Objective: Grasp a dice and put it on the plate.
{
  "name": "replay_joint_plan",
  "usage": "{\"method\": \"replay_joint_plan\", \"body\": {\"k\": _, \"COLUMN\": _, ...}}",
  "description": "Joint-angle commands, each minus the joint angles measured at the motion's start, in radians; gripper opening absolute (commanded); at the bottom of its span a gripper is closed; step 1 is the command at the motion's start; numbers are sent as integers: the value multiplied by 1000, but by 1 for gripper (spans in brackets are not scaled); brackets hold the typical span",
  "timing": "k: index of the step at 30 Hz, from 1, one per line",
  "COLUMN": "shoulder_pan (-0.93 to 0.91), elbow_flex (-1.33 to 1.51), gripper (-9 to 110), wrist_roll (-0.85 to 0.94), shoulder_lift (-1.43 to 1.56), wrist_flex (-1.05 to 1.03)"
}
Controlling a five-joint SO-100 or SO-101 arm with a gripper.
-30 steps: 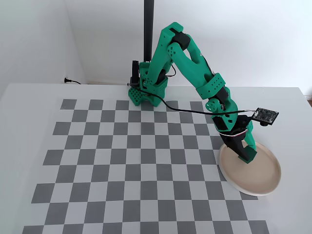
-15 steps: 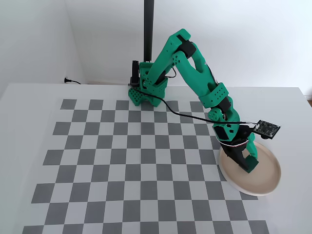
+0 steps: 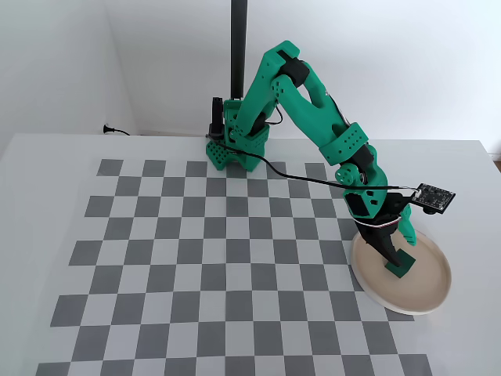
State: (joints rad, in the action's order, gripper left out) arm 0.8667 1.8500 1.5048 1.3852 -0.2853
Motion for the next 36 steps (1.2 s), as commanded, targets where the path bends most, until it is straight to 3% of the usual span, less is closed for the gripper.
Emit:
{"method": "replay_joint_plan", "body": {"k": 1, "shoulder_pan": -2, "elbow_flex": -74, "gripper": 20, "wrist_roll": 14, "shoulder_lift": 207, "wrist_flex": -49}}
{"method": "replay_joint_plan", "body": {"k": 9, "shoulder_pan": -25, "elbow_flex": -43, "gripper": 19, "wrist_roll": -5, "shoulder_lift": 414, "wrist_flex": -167}}
{"method": "replay_joint_plan", "body": {"k": 28, "shoulder_pan": -173, "elbow_flex": 430, "gripper": 11, "wrist_roll": -137, "shoulder_lift": 1112, "wrist_flex": -270}}
{"method": "replay_joint_plan", "body": {"k": 33, "shoulder_pan": -244, "elbow_flex": 541, "gripper": -2, "wrist_roll": -169, "shoulder_lift": 1298, "wrist_flex": -314}}
{"method": "replay_joint_plan", "body": {"k": 36, "shoulder_pan": -284, "elbow_flex": 601, "gripper": -4, "wrist_roll": -201, "shoulder_lift": 1407, "wrist_flex": -353}}
